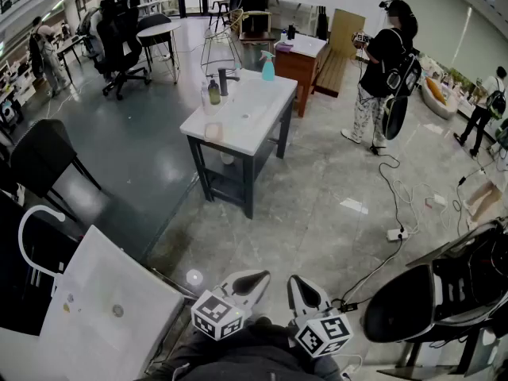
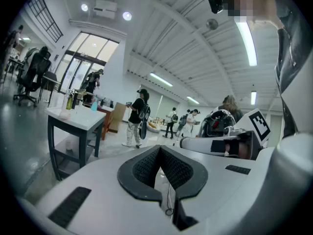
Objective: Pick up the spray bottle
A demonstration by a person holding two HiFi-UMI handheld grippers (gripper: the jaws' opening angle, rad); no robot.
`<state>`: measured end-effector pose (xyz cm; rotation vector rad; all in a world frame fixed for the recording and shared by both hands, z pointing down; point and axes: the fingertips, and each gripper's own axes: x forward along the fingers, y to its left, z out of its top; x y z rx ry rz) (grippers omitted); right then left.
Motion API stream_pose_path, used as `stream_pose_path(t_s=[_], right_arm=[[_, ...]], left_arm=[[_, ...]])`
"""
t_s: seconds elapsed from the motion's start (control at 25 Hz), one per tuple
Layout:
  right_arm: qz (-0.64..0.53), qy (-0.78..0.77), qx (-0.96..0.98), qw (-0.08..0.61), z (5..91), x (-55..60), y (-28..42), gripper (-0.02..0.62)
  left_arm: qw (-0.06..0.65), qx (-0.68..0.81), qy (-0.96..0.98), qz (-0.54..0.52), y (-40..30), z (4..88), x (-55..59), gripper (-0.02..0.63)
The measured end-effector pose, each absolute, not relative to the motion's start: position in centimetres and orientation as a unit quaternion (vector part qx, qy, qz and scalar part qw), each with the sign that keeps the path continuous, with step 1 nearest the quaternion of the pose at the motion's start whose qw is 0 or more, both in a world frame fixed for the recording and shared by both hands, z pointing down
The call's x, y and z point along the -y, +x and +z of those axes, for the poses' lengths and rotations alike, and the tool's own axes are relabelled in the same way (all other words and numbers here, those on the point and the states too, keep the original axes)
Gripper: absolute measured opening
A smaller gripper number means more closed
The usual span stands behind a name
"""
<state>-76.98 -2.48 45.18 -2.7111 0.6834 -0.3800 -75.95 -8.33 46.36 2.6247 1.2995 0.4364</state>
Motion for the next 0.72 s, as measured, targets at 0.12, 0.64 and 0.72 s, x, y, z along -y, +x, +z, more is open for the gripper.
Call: stream_pose_path(t_s=[0.12, 0.64, 0.72], right_arm=[[-0.137, -0.949, -0.226, 0.174, 45.8, 1.0, -75.7, 0.012], [-0.131, -0.952, -0.209, 0.182, 46.8, -1.1, -69.1, 0.012], [-0.127, -0.953, -0.204, 0.183, 46.6, -1.6, -66.9, 0.012]], left_arm=[[0.102, -0.433, 0.882, 0.158, -74.9, 46.8, 7.3, 0.008], [0.103, -0.45, 0.869, 0.176, -68.0, 48.5, 4.5, 0.008], [0.102, -0.457, 0.866, 0.177, -65.9, 48.4, 3.9, 0.008]])
